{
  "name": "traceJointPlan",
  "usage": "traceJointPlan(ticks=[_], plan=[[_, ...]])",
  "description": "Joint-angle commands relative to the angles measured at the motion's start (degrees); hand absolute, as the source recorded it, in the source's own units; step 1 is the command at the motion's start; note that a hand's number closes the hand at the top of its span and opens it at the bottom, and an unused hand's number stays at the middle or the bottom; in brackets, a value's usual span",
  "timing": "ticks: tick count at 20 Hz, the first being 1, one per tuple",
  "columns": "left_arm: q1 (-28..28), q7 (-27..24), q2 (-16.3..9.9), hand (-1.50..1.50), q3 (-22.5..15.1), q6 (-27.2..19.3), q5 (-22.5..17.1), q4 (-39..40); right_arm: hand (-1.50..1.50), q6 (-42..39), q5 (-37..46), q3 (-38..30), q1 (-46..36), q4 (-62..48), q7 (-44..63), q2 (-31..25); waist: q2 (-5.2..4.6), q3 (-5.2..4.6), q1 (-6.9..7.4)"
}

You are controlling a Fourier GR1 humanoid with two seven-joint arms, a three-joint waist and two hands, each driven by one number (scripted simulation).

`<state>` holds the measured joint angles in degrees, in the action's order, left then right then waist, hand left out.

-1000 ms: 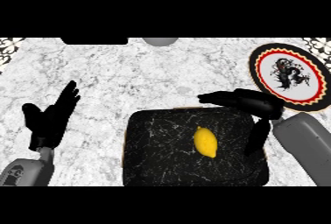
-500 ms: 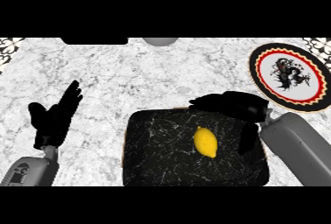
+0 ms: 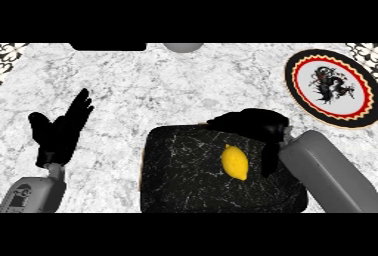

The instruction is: Pick the lemon from the tray and place it in the plate

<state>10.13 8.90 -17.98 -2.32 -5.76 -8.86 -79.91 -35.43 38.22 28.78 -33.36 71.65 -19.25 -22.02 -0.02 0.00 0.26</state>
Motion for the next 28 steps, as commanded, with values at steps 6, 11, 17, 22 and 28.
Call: traceJointPlan(ticks=[6,11,17,22,28], plan=[[1.28,0.61,0.9,0.0,3.23,2.5,1.53,1.06,-1.5,1.46,9.73,-2.01,-0.26,-4.85,-2.65,5.05,-0.02,0.0,0.03],[-0.34,0.65,1.7,0.0,3.97,2.8,2.22,0.07,-1.5,-1.28,13.3,-0.97,2.09,-0.89,-1.23,5.31,0.04,-0.01,-0.16],[-3.04,0.36,2.47,0.0,3.09,3.18,3.13,-1.84,1.5,-2.92,15.22,2.92,1.92,-1.16,-7.63,5.89,0.05,0.0,0.15],[0.21,0.24,1.52,0.0,5.67,4.36,2.58,0.99,1.5,2.04,16.76,2.18,7.65,-0.57,-11.18,4.56,0.02,0.0,-0.3],[0.31,3.16,2.82,0.0,5.1,3.16,3.21,-1.59,1.5,4.3,14.65,-2.79,16.03,5.82,-8.12,3.46,0.2,0.01,-1.27]])
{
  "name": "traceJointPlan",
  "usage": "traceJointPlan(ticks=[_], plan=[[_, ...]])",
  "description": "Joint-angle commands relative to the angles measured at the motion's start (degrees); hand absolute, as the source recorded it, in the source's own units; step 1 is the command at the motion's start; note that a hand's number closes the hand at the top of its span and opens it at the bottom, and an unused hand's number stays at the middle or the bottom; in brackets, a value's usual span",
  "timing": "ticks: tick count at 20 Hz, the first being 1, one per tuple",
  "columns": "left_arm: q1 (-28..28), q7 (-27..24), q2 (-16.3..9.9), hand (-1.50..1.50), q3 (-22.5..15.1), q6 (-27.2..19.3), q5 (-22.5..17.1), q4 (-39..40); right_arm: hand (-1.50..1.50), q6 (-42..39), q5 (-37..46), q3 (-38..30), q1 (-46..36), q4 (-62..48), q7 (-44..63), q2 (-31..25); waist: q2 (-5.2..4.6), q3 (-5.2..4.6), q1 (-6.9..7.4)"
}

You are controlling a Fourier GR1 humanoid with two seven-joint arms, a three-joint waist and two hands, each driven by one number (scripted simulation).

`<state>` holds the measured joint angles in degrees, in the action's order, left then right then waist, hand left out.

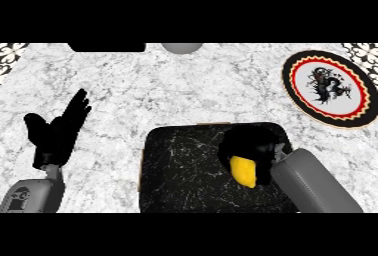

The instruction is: Pick the lemon from the tray and place it in the plate

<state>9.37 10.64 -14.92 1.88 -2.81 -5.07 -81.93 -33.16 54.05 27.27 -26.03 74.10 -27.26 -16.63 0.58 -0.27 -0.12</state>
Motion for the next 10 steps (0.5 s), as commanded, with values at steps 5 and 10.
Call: traceJointPlan(ticks=[5,10], plan=[[-0.87,-0.41,1.26,0.0,0.52,-1.19,0.59,0.84,1.5,7.99,-5.08,-11.57,15.27,9.13,-5.11,-10.94,-0.32,0.31,-1.19],[-0.79,-2.93,-1.36,0.0,2.05,1.77,0.29,3.99,1.5,15.01,-8.43,-18.48,17.99,20.26,-1.6,-7.04,-0.25,0.25,-1.74]])
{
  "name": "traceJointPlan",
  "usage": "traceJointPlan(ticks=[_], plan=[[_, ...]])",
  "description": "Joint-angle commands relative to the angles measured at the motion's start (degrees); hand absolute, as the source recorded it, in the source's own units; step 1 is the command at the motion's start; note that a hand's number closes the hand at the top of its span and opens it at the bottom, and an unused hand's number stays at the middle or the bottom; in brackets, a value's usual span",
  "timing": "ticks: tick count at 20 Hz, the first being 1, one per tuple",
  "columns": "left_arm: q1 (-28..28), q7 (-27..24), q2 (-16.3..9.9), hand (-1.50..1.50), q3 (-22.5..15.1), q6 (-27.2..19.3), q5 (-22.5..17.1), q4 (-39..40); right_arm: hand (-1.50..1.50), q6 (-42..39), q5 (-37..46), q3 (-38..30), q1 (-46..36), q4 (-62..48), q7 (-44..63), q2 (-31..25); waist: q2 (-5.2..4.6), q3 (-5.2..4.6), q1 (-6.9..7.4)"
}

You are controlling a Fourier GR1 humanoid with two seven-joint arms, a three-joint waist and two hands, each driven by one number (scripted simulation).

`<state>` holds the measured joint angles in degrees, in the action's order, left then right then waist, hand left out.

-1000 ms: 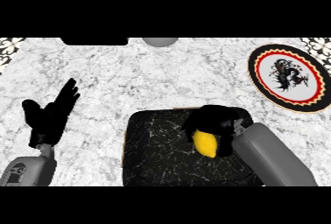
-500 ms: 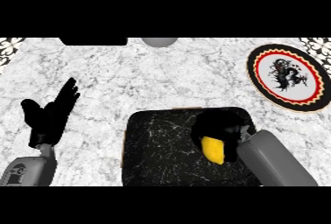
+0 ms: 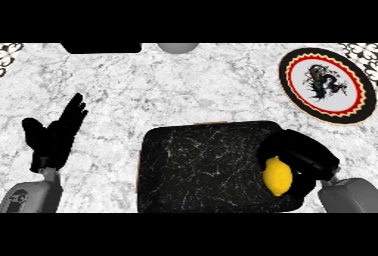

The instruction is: Pick the lemon from the tray and place it in the plate

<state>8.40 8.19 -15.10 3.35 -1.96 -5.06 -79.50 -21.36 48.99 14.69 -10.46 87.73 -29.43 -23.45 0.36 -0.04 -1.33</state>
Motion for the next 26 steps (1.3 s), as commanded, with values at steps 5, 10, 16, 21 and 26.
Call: traceJointPlan(ticks=[5,10,16,21,26], plan=[[-0.79,1.56,-0.19,0.0,-0.09,-0.56,0.49,-2.61,1.5,10.72,-10.05,-18.01,3.14,12.29,1.33,1.91,0.09,0.07,-0.29],[-0.59,3.82,0.55,0.0,-1.15,-0.25,0.82,-4.28,1.5,10.84,-13.63,-25.75,1.28,11.94,7.69,2.6,-0.24,0.04,1.05],[2.53,-2.37,2.9,0.0,-0.93,-0.57,2.55,3.3,1.5,8.49,-18.78,-31.96,-6.54,-2.52,8.64,0.45,-0.53,0.03,1.41],[0.49,1.66,3.01,0.0,-2.46,-0.22,2.57,-3.48,1.5,9.75,-19.26,-37.92,-15.7,-20.8,3.71,-6.81,-0.65,0.11,2.42],[3.25,1.32,0.54,0.0,0.8,2.4,0.83,-0.08,1.5,16.49,-14.35,-36.03,-24.04,-40.02,-3.97,-8.47,-0.85,0.12,2.91]])
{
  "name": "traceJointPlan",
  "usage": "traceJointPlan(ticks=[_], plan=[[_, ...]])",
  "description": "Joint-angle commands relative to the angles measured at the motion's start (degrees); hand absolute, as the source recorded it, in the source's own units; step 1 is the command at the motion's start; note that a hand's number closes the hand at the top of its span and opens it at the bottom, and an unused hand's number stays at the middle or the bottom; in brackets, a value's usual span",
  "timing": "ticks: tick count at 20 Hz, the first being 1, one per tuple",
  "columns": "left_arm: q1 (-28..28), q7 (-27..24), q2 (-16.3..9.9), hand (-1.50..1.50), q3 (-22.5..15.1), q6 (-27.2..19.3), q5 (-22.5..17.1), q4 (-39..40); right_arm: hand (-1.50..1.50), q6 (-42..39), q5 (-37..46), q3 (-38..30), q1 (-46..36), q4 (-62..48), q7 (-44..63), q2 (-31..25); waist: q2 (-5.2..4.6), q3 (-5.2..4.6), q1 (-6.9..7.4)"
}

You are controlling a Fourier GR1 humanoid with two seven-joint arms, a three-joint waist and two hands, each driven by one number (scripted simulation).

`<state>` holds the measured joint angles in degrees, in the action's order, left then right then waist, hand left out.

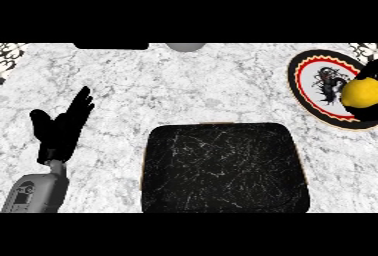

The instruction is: Pick the lemon from the tray and place it in the plate

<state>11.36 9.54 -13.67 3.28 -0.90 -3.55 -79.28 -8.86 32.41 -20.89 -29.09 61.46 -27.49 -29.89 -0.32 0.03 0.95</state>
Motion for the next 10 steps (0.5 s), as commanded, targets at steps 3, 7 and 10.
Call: traceJointPlan(ticks=[3,7,10], plan=[[0.1,-0.79,-0.36,0.0,0.68,2.13,-0.9,1.12,1.5,8.06,6.32,0.71,-9.05,-22.33,-8.18,-4.09,-0.37,0.06,1.13],[-1.11,-1.39,0.51,0.0,-0.31,1.74,-0.36,-1.19,1.5,5.02,10.44,3.72,-10.48,-29.74,-12.55,-9.37,-0.56,0.11,1.87],[1.05,0.22,2.54,0.0,-2.61,-0.83,2.19,-1.14,1.5,-2.84,7.92,1.7,-15.34,-37.55,-6.9,-9.37,-0.96,0.17,2.6]])
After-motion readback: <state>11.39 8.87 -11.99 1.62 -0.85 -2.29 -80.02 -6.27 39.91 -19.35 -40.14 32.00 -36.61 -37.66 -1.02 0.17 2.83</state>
